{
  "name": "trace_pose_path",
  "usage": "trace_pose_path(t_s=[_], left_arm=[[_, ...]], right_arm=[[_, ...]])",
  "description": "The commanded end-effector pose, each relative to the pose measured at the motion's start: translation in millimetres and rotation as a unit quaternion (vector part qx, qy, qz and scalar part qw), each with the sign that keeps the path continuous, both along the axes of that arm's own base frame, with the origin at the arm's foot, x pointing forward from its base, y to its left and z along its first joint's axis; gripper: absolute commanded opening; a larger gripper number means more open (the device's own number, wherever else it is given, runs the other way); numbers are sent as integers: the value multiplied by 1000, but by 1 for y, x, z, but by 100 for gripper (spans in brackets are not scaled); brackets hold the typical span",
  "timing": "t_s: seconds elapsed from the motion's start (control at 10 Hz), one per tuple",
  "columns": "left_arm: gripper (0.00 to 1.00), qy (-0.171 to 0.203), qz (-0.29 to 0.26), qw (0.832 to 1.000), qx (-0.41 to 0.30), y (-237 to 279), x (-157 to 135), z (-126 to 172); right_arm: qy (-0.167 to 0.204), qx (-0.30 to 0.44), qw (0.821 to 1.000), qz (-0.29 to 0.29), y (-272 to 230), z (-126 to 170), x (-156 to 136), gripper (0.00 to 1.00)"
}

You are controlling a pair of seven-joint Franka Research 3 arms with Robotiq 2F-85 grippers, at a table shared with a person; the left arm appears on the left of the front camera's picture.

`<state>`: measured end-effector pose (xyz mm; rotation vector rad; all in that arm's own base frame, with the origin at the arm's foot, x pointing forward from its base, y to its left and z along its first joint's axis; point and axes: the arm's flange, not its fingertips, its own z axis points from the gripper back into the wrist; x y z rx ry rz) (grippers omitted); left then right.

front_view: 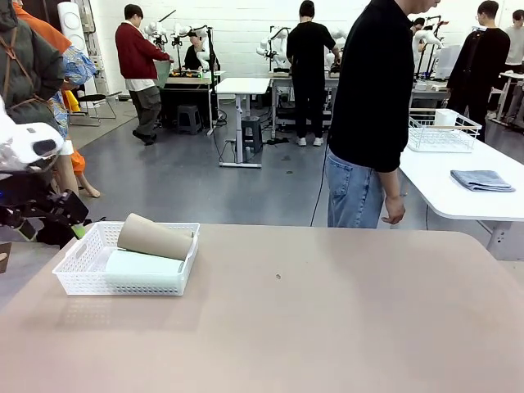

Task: Clean and organize the cups into the basket.
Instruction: Move the Organizing basket back to the left side of the table.

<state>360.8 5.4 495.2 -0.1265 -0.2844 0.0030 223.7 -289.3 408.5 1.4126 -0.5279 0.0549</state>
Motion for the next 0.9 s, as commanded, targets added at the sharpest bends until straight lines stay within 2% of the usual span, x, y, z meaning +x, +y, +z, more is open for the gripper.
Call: trace_pose_path(t_s=[0.0,0.2,0.3,0.4,0.5,0.8], left_arm=[[100,64,-72,977,-191,57,7,20],[100,44,-120,955,-268,103,4,26],[100,16,-125,945,-301,127,3,28],[100,-9,-123,929,-350,160,3,28],[100,-24,-104,919,-380,190,6,22],[100,-24,-35,878,-476,269,21,-17]], right_arm=[[7,-1,1000,-4,3,1,0,100],[7,-1,1000,-4,3,1,0,100],[7,-1,1000,-4,3,1,0,100],[7,-1,1000,-4,3,1,0,100],[7,-1,1000,-4,3,1,0,100],[7,-1,1000,-4,3,1,0,100]])
